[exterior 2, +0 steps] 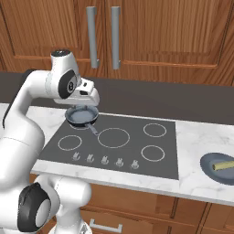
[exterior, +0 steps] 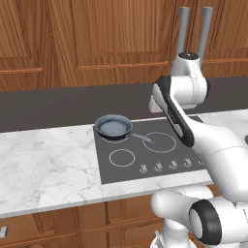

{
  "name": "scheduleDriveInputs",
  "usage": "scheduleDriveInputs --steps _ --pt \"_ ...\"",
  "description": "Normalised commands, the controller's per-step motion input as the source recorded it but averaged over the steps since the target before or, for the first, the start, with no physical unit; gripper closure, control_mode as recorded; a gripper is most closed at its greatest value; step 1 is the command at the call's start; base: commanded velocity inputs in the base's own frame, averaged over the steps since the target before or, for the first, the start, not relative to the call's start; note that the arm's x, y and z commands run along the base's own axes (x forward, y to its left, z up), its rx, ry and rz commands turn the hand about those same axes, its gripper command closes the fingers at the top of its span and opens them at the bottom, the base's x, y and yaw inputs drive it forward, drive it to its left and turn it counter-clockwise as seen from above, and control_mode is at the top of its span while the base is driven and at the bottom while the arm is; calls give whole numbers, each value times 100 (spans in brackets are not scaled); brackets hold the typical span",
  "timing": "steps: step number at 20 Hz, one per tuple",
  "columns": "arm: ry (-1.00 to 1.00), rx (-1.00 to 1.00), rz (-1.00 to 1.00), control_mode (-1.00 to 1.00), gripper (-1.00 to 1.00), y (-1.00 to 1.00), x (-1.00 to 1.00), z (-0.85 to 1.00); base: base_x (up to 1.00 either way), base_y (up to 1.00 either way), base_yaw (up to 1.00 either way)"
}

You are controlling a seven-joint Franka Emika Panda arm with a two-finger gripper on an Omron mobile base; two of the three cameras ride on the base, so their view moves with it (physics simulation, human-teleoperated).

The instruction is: Pick up the butter stick and place it in the pan. Then turn on the burner for the pan.

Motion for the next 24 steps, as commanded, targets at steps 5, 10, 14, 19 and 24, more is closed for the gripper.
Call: scheduleDriveInputs --steps 5,10,14,19,24 --pt "1 0 0 -100 -100 -10 -4 -6 0 0 0" --pt "1 0 0 -100 -100 -57 -27 -15 0 0 0" --pt "1 2 -1 -100 -100 -64 -26 -19 0 0 0" --pt "8 0 -3 -100 -100 -24 -13 -14 0 0 0" --pt "12 0 0 -100 -100 5 -9 -12 0 0 0"
